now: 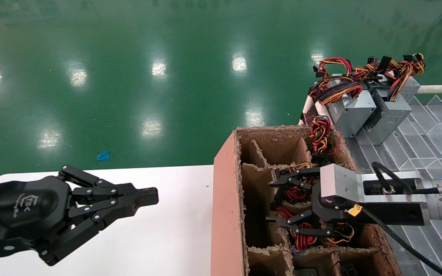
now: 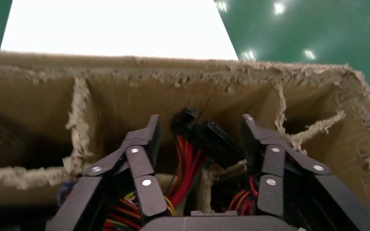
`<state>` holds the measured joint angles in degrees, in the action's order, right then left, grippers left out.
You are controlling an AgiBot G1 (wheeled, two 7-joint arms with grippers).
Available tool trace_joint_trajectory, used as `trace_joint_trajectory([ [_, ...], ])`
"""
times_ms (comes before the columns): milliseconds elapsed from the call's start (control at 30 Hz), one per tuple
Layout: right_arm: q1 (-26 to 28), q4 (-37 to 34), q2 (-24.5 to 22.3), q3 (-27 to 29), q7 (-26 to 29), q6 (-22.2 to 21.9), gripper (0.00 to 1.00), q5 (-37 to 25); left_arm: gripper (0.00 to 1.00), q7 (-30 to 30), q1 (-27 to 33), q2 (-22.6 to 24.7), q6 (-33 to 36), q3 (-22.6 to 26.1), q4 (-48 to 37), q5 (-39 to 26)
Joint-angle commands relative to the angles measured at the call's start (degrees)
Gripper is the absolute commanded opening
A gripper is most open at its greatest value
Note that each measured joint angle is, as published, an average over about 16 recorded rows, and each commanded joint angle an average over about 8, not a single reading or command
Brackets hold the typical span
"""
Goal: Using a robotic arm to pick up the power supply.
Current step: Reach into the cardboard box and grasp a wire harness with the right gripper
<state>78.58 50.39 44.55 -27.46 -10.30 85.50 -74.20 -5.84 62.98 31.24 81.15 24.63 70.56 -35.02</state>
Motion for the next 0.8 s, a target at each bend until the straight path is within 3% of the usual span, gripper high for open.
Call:
trace_joint_trajectory([
  [33, 0.3, 0.0, 0.0, -0.4, 0.0, 0.0, 0.0, -0.8, 0.0, 0.0, 0.0, 0.0, 0.0, 0.0, 0.0, 0.0],
  [800, 2.0, 4.6, -1.4, -0.3, -0.3, 0.9, 0.0, -1.3, 0.0, 0.0, 0.0, 0.0, 0.0, 0.0, 0.0, 0.0],
])
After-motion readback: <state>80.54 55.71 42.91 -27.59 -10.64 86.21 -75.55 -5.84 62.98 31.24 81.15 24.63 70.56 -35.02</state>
